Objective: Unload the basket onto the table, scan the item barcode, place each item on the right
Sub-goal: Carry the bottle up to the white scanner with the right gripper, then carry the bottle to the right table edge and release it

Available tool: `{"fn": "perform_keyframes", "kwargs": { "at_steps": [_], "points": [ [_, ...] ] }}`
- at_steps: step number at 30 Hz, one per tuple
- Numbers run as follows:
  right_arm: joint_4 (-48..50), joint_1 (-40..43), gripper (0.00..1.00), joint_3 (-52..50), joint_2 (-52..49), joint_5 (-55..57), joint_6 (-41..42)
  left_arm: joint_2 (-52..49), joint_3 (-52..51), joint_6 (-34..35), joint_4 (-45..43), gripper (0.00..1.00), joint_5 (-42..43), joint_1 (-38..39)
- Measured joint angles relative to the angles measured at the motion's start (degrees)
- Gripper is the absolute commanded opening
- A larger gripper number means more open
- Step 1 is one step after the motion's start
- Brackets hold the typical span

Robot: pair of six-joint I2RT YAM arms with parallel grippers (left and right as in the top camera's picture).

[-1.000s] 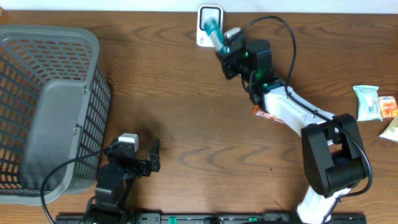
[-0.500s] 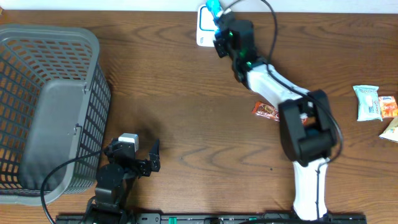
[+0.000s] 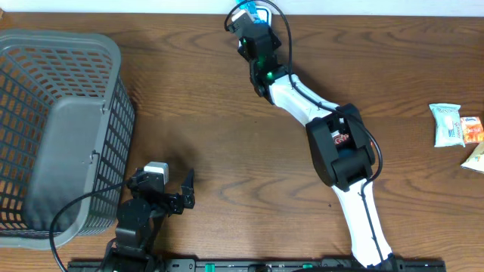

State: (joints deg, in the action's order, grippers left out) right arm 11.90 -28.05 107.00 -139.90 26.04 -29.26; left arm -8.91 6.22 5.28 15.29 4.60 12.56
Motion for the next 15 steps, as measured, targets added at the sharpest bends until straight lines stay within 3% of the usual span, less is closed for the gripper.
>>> {"fn": "perform_keyframes", "kwargs": {
  "at_steps": [8,15],
  "points": [
    [3.96,0.15,0.01,0.68,0.0,11.32,-7.76,0.0,0.0,0.0,0.0,0.98,0.0,0.0],
    [3.21,2.05,0.01,0.81,0.0,21.09,-9.09,0.0,0.0,-0.02,-0.02,0.98,0.0,0.0]
  ]
}}
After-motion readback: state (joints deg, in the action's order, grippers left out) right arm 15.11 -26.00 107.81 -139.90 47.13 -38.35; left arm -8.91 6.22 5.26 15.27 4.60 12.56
